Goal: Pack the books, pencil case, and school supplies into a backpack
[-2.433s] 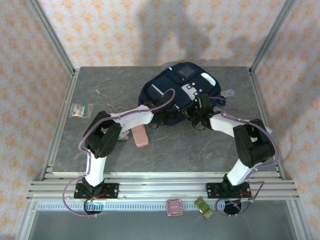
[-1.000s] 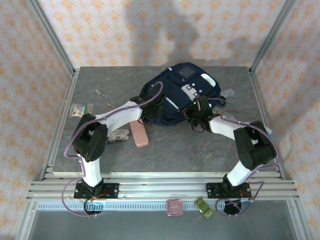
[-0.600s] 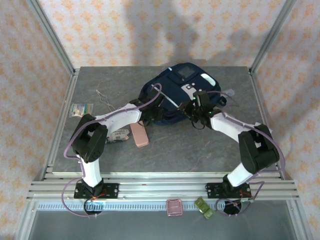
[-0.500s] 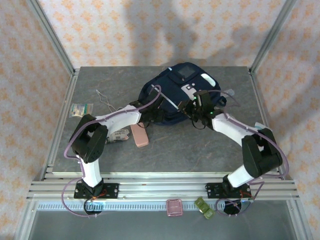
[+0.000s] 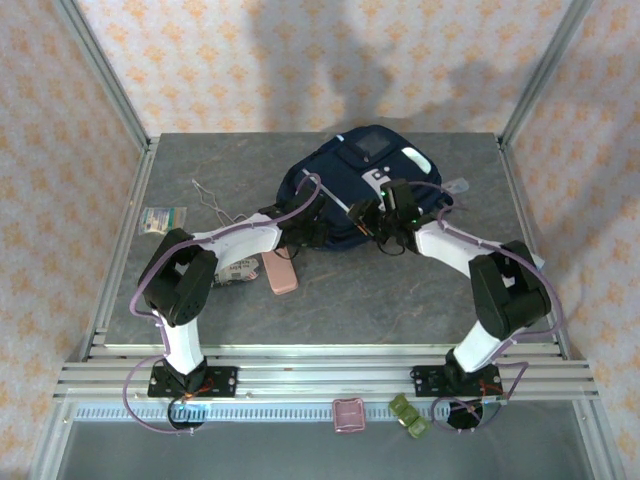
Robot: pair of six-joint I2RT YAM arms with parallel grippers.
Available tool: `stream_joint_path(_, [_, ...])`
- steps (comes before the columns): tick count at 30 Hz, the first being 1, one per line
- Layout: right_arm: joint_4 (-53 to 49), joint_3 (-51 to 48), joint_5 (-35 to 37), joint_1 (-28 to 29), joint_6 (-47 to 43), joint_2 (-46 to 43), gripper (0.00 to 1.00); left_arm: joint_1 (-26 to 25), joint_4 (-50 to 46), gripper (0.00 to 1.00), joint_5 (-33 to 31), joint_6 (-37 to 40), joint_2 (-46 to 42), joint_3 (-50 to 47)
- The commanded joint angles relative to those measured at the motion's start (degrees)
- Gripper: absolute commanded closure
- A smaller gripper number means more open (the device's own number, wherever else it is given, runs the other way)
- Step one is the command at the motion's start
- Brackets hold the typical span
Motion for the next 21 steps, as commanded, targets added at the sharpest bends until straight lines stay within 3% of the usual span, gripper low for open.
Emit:
stream_joint_path(1, [3.64, -0.15, -1.0, 0.6, 2.07, 1.17, 0.57, -0.39, 0.37, 0.6, 0.47, -0.06, -1.64, -0.25])
stream_joint_path(9, [3.67, 4.06, -1.72, 0.69, 4.52, 6.94, 0.59, -0.74, 0.33, 0.6, 1.07, -0.04, -0.5, 0.36])
stream_joint_path(21, [6.76, 0.3, -0.26, 1.36, 10.61, 8.17, 0.58, -1.18, 0.76, 0.61, 1.24, -0.15, 0.7, 0.54])
